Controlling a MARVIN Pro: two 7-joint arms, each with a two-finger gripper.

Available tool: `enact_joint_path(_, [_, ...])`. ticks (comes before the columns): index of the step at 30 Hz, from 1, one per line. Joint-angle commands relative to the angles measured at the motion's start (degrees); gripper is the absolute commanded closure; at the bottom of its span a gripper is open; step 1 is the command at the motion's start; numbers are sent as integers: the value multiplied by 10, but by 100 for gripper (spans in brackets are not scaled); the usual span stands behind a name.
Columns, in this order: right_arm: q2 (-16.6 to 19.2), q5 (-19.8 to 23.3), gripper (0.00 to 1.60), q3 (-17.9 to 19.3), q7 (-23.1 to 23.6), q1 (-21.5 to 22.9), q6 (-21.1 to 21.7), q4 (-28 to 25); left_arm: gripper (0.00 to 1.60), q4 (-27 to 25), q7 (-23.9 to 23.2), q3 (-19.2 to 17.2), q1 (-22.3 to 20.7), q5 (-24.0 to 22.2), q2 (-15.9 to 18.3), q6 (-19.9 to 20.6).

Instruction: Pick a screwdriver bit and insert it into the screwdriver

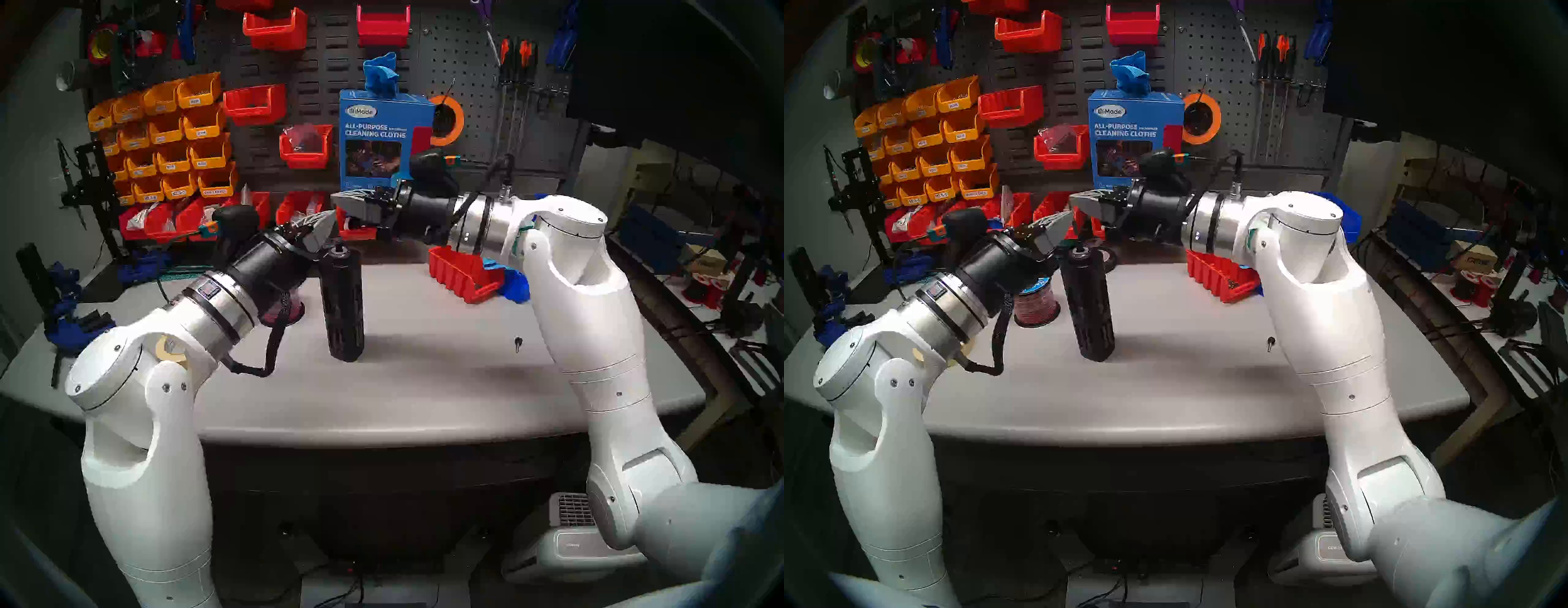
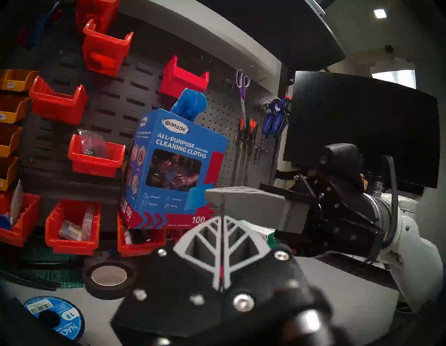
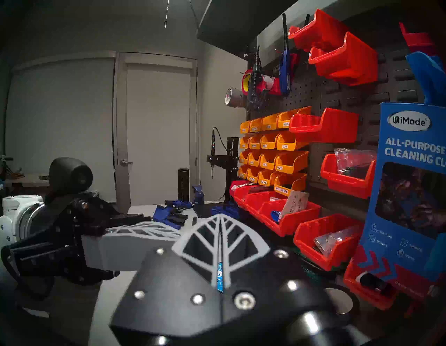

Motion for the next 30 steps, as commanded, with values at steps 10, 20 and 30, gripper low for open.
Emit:
enact_joint_path(10, [-4,1,160,5,5,15,-4,-7,160,-15,3,3,2,10,0,-10])
enact_joint_path(20, [-5,0,160,7,5,14,-6,-5,160,-15,4,3,2,17,-3,-10])
enact_joint_path(30, [-5,0,160,8,6,14,-6,-5,160,-15,3,4,2,21,-6,-9])
